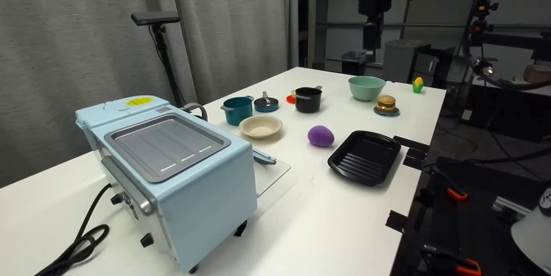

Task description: Close the oven door.

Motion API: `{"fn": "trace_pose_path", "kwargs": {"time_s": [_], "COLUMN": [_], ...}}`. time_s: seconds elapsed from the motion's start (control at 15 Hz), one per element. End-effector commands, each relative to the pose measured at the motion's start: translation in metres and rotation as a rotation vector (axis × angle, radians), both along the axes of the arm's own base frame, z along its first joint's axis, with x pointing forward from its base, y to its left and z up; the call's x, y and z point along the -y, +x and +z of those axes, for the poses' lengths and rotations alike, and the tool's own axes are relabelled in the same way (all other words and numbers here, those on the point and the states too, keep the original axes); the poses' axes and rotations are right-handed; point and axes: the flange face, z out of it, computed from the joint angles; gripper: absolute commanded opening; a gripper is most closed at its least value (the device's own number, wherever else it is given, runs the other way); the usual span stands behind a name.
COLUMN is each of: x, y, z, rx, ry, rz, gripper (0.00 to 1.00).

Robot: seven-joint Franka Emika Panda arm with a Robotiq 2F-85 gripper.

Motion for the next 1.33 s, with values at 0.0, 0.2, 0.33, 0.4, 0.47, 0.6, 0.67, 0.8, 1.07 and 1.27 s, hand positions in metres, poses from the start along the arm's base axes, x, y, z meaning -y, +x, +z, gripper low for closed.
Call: {"fn": "trace_pose_path", "kwargs": {"time_s": [0.0,0.2,0.33,0.4,0.47,0.6,0.67,0.8,1.07,1.27], "x": [0.022,0.014,0.015,0.016,0.016,0.016,0.008,-0.010,-0.068,-0.124], "y": [0.039,0.030,0.036,0.036,0.037,0.037,0.041,0.049,0.068,0.078], "z": [0.010,0.007,0.004,0.004,0.004,0.005,-0.001,-0.011,-0.040,-0.075], "rx": [-0.003,0.005,0.000,-0.001,0.000,0.001,0.003,0.005,0.025,0.026], "ry": [-0.018,-0.010,-0.012,-0.012,-0.012,-0.012,-0.031,-0.012,0.008,0.014], "rz": [0.021,0.005,0.004,0.004,0.004,0.004,0.016,0.041,0.095,0.145], "gripper": [1.00,1.00,1.00,1.00,1.00,1.00,1.00,1.00,1.00,1.00]}}
